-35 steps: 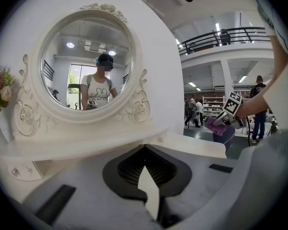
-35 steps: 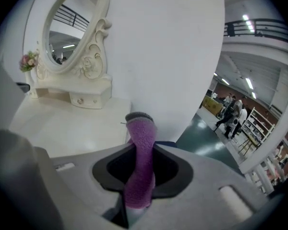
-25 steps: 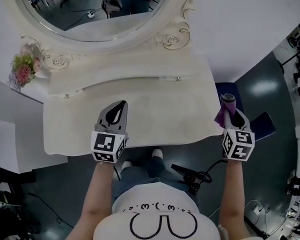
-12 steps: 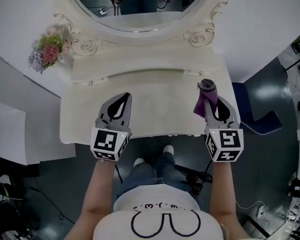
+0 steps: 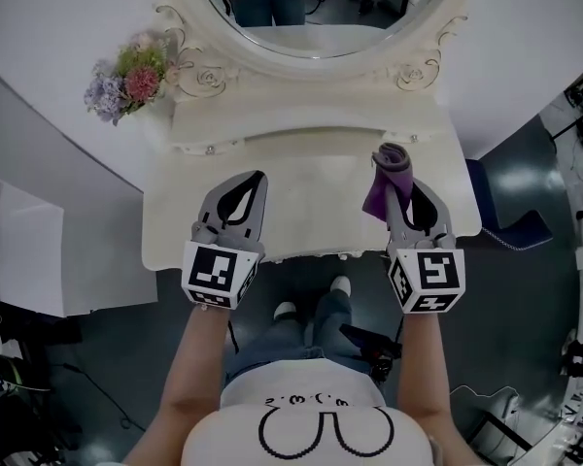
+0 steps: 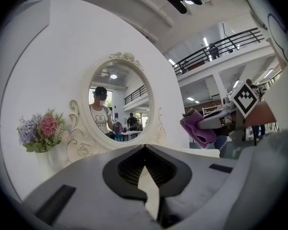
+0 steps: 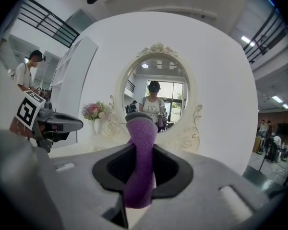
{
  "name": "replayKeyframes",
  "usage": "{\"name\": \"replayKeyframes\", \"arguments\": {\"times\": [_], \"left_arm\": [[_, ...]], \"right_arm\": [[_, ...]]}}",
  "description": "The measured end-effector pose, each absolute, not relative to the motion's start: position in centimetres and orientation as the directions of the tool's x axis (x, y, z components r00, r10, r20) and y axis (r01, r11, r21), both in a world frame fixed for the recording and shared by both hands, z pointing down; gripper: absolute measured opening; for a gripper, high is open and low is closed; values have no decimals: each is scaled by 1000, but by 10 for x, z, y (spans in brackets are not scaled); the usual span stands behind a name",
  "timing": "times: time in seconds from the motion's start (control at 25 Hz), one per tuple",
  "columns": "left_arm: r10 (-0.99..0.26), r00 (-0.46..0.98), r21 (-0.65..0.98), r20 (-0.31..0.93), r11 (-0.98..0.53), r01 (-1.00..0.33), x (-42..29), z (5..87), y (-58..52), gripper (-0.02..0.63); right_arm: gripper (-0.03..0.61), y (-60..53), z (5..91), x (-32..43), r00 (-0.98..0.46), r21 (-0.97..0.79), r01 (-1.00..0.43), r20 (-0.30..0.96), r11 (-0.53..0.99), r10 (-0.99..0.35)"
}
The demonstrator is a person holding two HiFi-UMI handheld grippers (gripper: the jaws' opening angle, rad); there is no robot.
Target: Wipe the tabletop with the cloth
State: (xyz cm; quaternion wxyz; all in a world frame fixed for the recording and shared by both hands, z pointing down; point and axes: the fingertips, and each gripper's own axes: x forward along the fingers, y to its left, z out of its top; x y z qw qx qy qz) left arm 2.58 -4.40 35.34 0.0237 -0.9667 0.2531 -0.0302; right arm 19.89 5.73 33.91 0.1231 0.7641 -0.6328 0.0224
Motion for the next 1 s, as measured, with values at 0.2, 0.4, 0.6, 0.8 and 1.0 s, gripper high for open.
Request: {"name": "replayKeyframes", "arguments": {"times": [0.2,0.4,0.6,0.8,1.0], "left_arm": [[-490,872,-78,13,-870,-488,14,340,-49,-3],[-495,869,-88,-11,-865,-494,10,333,-48,-3],[-521,853,-83,-37,-849,-522,13,323,-46,-3],[-525,849,-74,-56,-846,-528,23,315,-36,-3],[-521,851,-83,-73,-847,-526,31,311,-22,-3]], "right_arm": [[87,53,336,175,198,158,-972,161,-173,-967],[87,48,327,163,189,168,-972,132,-166,-973],[86,45,319,155,136,185,-976,120,-112,-984],[86,51,314,156,97,197,-978,123,-72,-988],[86,62,309,158,83,206,-977,116,-58,-990]]}}
